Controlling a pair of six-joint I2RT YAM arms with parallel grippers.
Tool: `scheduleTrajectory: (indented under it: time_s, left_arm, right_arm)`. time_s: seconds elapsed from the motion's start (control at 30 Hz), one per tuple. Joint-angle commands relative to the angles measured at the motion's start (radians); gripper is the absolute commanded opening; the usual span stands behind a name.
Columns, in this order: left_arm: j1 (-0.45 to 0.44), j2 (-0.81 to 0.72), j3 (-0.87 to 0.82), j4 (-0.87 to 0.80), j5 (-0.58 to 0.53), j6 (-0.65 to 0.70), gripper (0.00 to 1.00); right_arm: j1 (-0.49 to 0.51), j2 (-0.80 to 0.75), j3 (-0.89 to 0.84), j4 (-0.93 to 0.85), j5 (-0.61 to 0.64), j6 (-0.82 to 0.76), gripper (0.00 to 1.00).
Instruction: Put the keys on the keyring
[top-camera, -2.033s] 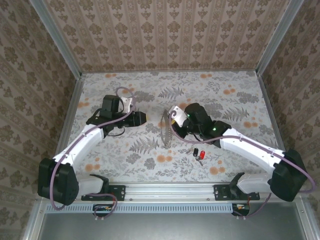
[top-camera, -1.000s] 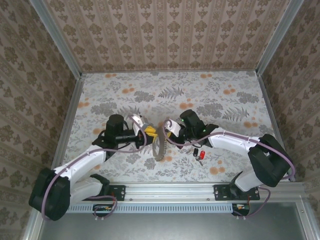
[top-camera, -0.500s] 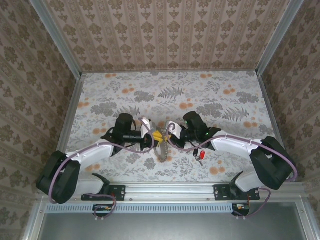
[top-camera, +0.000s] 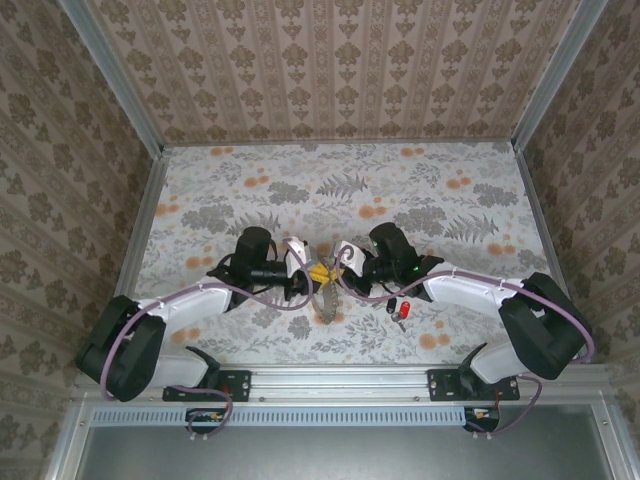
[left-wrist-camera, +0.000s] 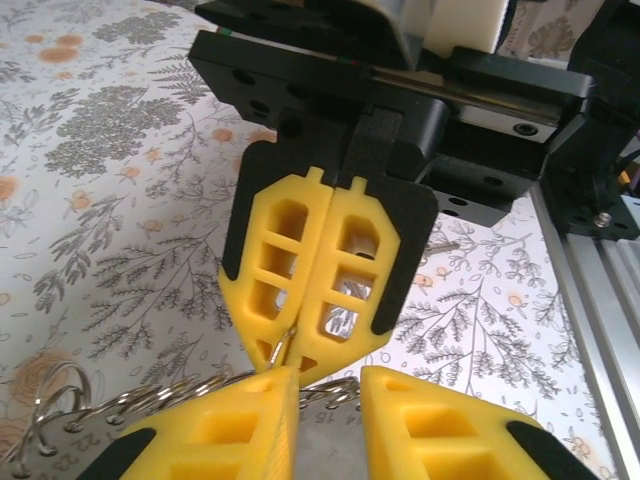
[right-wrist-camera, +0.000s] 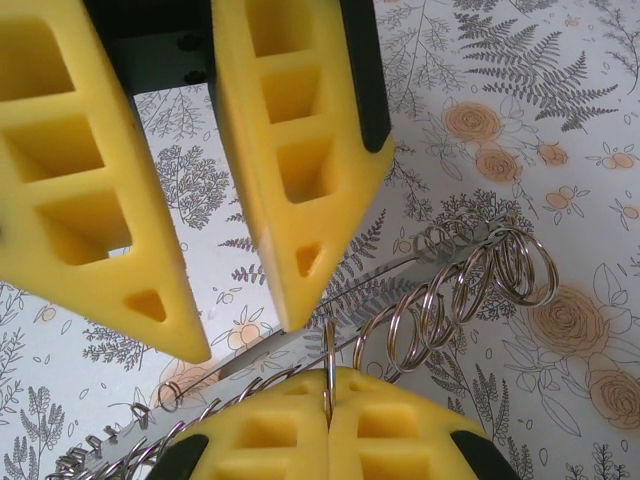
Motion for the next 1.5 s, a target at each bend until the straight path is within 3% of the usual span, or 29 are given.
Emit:
scheduleTrajectory:
  time_s: [0.0,0.2,0.43,0.83,1.13,1.3,1.47]
  left_arm:
    - [-0.008,-0.015,0.0,0.035,-0.032,0.043,0.25]
    - [-0.005,-0.068,-0.025,0.021,-0.095,0.061,0.29]
    - [-0.007,0.003,0.019,-0.009,-0.029,0.073,0.29]
    - [-0.006,0.06,0.052,-0.003,-0.008,0.083,0.28]
    - [-0.007,0.079,0.07,-0.02,0.013,0.091,0.17]
    - [-0.006,0.075,0.076,-0.048,0.018,0.106,0.01]
    - [-0.005,0.066,0.069,-0.038,0.017,0.103,0.0]
  right_arm:
    - [-0.004,-0.033,-0.008,0.02,-0.042,0.0,0.0]
    - [-0.004,-0.031,-0.005,0.018,-0.038,-0.003,0.0]
    - [-0.004,-0.028,-0.004,0.027,-0.047,-0.003,0.0]
    - [-0.004,-0.028,-0.007,0.032,-0.052,-0.001,0.0]
    - [-0.004,-0.027,-0.008,0.044,-0.054,0.009,0.0]
    - [-0.005,-0.034,-0.013,0.052,-0.052,0.024,0.02]
    - [-0.011,-0.041,-0.023,0.01,-0.007,-0.007,0.11]
